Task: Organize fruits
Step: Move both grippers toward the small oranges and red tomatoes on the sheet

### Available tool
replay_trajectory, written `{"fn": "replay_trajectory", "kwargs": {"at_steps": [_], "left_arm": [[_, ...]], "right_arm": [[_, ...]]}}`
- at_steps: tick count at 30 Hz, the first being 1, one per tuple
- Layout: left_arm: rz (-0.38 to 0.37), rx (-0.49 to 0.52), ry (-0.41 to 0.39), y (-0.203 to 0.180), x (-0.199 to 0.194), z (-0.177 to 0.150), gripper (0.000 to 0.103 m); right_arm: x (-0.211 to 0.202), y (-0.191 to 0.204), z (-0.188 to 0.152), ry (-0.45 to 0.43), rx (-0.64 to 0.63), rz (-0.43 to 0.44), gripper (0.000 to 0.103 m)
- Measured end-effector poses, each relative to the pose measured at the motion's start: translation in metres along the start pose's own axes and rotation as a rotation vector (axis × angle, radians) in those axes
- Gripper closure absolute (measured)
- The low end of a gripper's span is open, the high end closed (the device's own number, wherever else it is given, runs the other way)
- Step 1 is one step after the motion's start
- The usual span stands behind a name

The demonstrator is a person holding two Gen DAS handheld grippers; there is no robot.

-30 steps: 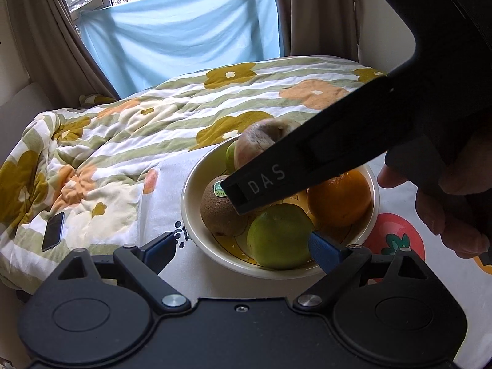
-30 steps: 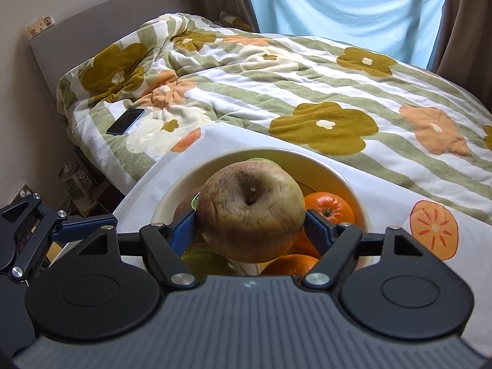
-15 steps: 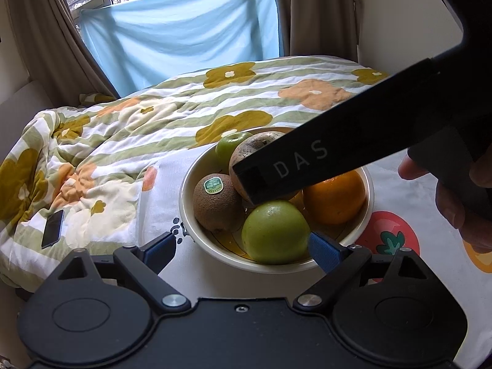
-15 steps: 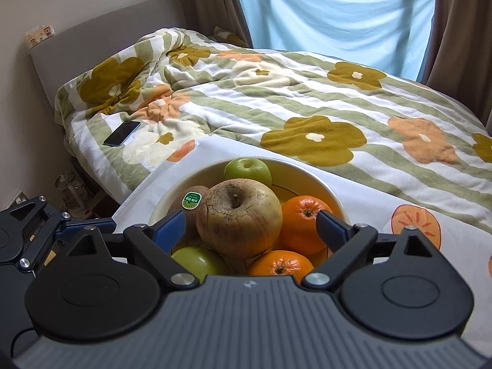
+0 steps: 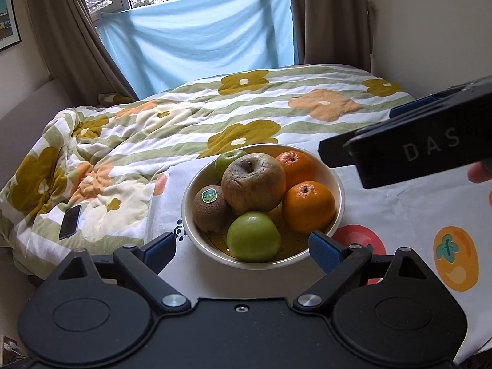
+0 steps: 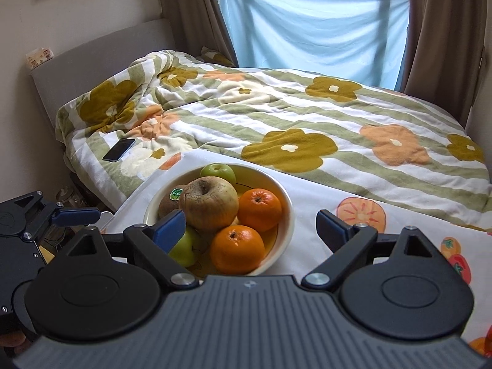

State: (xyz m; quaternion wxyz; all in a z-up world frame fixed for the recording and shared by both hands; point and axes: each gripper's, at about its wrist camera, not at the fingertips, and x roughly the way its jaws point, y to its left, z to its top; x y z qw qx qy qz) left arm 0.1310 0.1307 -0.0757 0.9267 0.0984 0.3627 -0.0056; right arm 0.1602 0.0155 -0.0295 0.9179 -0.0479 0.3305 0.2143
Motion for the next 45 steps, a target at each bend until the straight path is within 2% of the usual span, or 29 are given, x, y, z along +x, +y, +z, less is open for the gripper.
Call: {"fn": "replay_trajectory", "kwargs": {"at_steps": [7,13,21,28,33,39,42,45], "left_arm": [[0.03,-0.004,-0.017,-0.042,-0.042,0.007,0.006],[0.024,-0.019,-0.028,-0.085,-0.069,0.008,0.006],[-0.036,-0.022,-0.041,-0.151,-0.084,0.001,0.006],[-0.124,0.02,-0.066,-0.21,-0.079,-0.01,0.006],[-0.216,0.102,-0.066,-0.259,-0.061,-0.021,0.006],[-0.307,0.222,-0.078,-0.306,-0.037,-0.032,0.007],[-0.335,0.272,-0.084,-0.324,-0.026,-0.035,0.011],[-0.358,0.311,-0.085,-0.336,-0.017,-0.036,0.019]], "right_arm": [[-0.066,-0.039,-0.019,-0.035,0.023,-0.025,0.0],[-0.112,-0.08,-0.043,-0.036,0.051,-0.055,0.0],[-0.155,-0.141,-0.084,-0.019,0.066,-0.121,0.0],[-0.17,-0.2,-0.127,0.015,0.086,-0.187,0.0],[-0.167,-0.237,-0.158,0.049,0.109,-0.22,0.0],[-0.162,-0.258,-0.187,0.065,0.15,-0.23,0.0],[-0.16,-0.262,-0.195,0.065,0.174,-0.235,0.0],[-0.157,-0.262,-0.198,0.055,0.167,-0.238,0.001]]}}
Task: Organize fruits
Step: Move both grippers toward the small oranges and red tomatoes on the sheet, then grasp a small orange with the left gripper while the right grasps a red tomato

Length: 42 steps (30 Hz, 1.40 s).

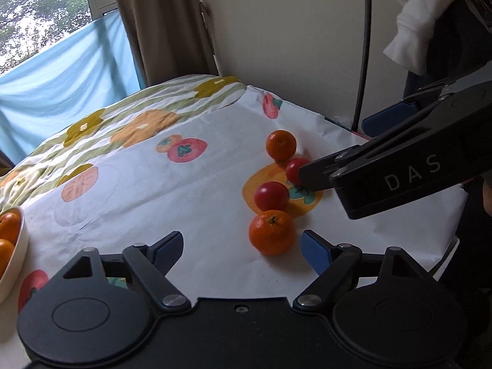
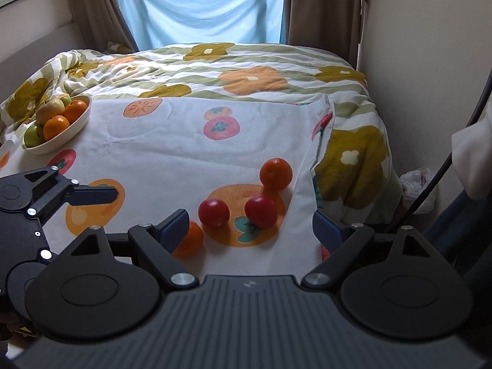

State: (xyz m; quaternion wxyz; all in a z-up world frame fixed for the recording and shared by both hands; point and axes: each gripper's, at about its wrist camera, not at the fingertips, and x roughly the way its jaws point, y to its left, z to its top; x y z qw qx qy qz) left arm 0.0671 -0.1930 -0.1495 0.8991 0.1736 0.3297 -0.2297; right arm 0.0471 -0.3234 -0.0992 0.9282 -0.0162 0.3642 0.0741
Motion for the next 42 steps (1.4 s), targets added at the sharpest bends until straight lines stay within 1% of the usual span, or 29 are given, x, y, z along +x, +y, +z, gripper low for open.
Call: {"fn": "replay_trajectory", "kwargs": {"at_steps": [3,4,7,10,11,13,17,25,28,30,33,39,40,41,42], "left_arm": [[-0.011,0.026,0.003,-0.008,0.012,0.002,0.027],[-0.015,0.032,0.004,-0.009,0.015,0.003,0.031],[-0.029,0.04,0.01,-0.012,0.021,0.004,0.042],[-0.04,0.048,0.023,-0.013,0.026,0.004,0.05],[-0.048,0.047,0.028,-0.013,0.026,0.003,0.055],[-0.058,0.056,0.027,-0.014,0.025,0.003,0.059],[-0.057,0.06,0.029,-0.015,0.025,0.003,0.061],[-0.019,0.047,0.046,-0.007,0.023,0.0,0.061],[-0.008,0.045,0.051,-0.004,0.023,-0.001,0.061],[-0.001,0.042,0.055,-0.002,0.022,-0.002,0.061],[0.011,0.034,0.06,0.002,0.021,-0.004,0.061],[0.033,0.014,0.065,0.009,0.016,-0.009,0.061],[0.038,0.009,0.064,0.01,0.015,-0.009,0.061],[0.044,0.002,0.062,0.012,0.013,-0.01,0.061],[0.055,-0.005,0.058,0.013,0.011,-0.01,0.061]], "right_arm": [[0.005,0.004,0.0,-0.006,-0.016,0.006,0.005],[0.006,0.005,0.0,-0.006,-0.02,0.01,0.007],[0.01,0.009,0.0,-0.008,-0.036,0.018,0.008],[0.017,0.01,0.001,0.001,-0.031,0.033,0.015],[0.019,0.009,0.001,0.004,-0.028,0.036,0.016],[0.023,0.01,0.001,0.006,-0.026,0.039,0.018],[0.031,0.012,0.001,0.017,-0.026,0.053,0.024],[0.045,0.018,0.0,0.043,-0.026,0.076,0.036],[0.05,0.021,-0.002,0.051,-0.026,0.08,0.038],[0.052,0.023,-0.002,0.055,-0.027,0.084,0.041],[0.058,0.024,-0.001,0.068,-0.024,0.091,0.05],[0.069,0.026,-0.001,0.087,-0.004,0.083,0.05],[0.07,0.026,-0.001,0.088,-0.001,0.084,0.051],[0.07,0.026,-0.001,0.088,-0.001,0.085,0.057],[0.07,0.026,0.0,0.087,-0.003,0.082,0.057]]}}
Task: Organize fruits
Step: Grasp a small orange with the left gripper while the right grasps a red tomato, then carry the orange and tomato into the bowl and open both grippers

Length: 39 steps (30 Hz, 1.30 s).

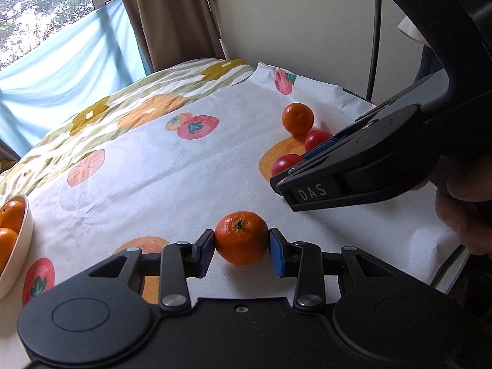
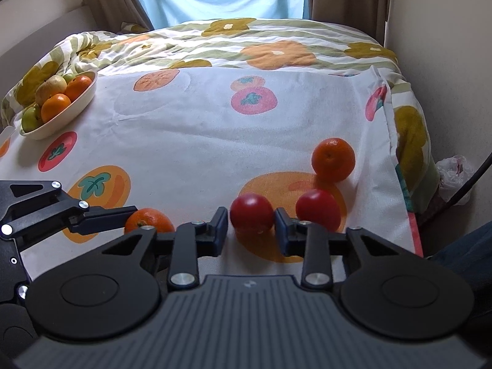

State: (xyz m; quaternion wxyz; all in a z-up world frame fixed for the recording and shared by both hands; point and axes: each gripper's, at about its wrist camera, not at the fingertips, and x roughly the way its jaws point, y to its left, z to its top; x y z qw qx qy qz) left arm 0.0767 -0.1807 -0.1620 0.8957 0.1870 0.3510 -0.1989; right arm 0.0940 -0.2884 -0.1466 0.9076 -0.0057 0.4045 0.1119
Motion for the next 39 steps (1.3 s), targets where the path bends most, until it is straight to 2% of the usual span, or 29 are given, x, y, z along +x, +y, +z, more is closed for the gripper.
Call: {"fn": "replay_trajectory", "kwargs": {"at_steps": [11,19,29,39], "left_arm": [[0.107,-0.127,-0.028,0.03,-0.037,0.001,0.061],[0.189,-0.242,-0.012,0.067,-0.076,-0.004,0.061],[0.3,-0.346,-0.019,0.152,-0.118,-0.019,0.061],[0.341,-0.379,-0.004,0.248,-0.127,-0.041,0.061]], "right_arm": [[-0.024,0.021,0.015,-0.04,-0.029,0.045,0.057],[-0.047,0.063,0.037,-0.053,-0.058,0.112,0.057],[-0.048,0.155,0.078,-0.069,-0.138,0.207,0.057],[-0.015,0.24,0.11,-0.053,-0.189,0.238,0.057]]}}
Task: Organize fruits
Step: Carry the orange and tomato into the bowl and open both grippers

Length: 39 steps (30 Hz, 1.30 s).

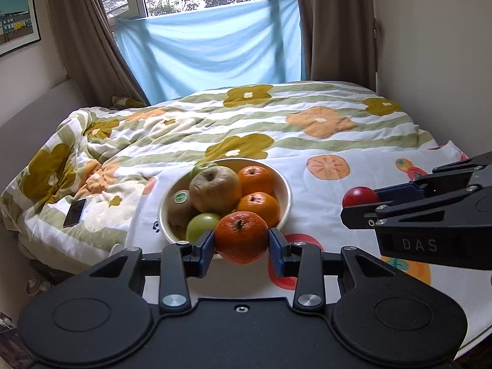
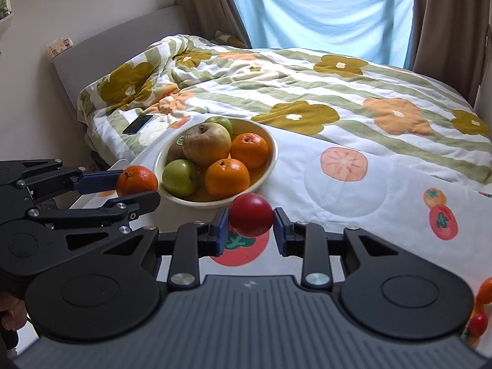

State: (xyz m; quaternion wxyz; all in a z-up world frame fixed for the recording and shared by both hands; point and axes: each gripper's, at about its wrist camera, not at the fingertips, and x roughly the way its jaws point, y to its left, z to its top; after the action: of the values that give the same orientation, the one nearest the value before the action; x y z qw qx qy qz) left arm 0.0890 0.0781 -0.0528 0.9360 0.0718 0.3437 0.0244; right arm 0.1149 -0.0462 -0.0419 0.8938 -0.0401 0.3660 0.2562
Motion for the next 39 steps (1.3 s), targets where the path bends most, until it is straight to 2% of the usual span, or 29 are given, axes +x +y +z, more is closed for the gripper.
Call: {"fn": "replay_trajectory", "kwargs": {"at_steps": [12,25,27,29,35,39], "left_arm": [[-0.037,0.008,0.035,0.076,0.061,0.008,0.061],[-0.123,0.004,0.112,0.102,0.117,0.009,0.06],[-0.119,0.012,0.103,0.102,0.117,0.011,0.052],[-0.123,0.005,0.086,0.104,0.114,0.014,0.028],[-0.111,-0.018,0.07,0.11,0.098,0.018,0.008],[-0.11,-0.026,0.068,0.111,0.088,0.015,0.004]], "right_arm": [[0.073,0.057,0.023,0.05,-0.012,-0.013,0.057],[0.114,0.078,0.024,0.094,-0.005,-0.047,0.057],[0.114,0.079,0.024,0.093,-0.005,-0.047,0.057],[0.115,0.08,0.024,0.096,-0.006,-0.047,0.057],[0.112,0.084,0.024,0.096,-0.026,-0.05,0.057],[0.112,0.09,0.025,0.088,-0.084,-0.057,0.058]]}}
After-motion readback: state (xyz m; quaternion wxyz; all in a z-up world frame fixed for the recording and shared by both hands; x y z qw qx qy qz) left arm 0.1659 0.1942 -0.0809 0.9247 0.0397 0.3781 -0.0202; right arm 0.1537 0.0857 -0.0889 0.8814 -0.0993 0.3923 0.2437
